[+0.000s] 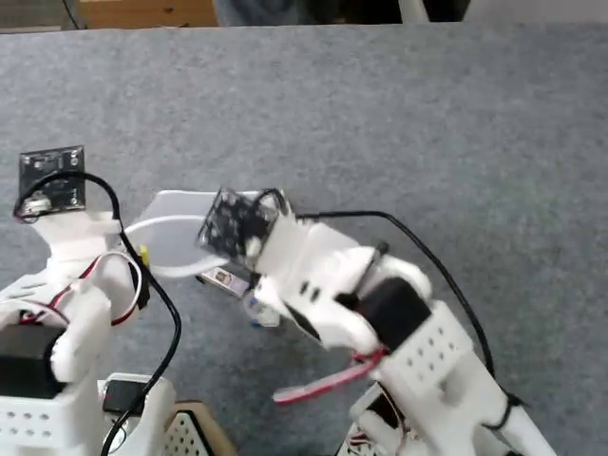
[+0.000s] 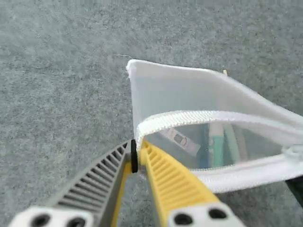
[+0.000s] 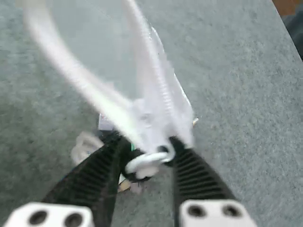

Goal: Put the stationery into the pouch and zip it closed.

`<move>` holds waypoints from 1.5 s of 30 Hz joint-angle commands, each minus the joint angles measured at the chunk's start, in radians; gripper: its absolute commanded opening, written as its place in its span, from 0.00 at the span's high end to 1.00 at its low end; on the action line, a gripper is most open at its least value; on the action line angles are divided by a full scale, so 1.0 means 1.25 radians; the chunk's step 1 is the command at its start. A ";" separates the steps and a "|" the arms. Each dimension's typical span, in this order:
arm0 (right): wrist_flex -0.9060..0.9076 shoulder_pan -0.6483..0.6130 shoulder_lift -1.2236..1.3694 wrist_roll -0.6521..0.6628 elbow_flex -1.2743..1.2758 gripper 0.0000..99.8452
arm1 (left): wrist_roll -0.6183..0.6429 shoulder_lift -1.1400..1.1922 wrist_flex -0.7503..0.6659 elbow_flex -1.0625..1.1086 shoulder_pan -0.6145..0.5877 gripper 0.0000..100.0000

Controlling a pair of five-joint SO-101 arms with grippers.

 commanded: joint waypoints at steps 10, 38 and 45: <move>0.055 -0.049 -0.184 -0.007 -0.051 0.69 | 0.010 0.012 0.002 -0.034 0.037 0.97; -0.189 0.177 -0.095 -0.085 0.258 0.69 | 0.061 0.009 0.069 -0.109 -0.234 0.97; -0.257 0.230 0.228 -0.193 0.078 0.69 | 0.063 0.011 0.069 -0.107 -0.320 0.97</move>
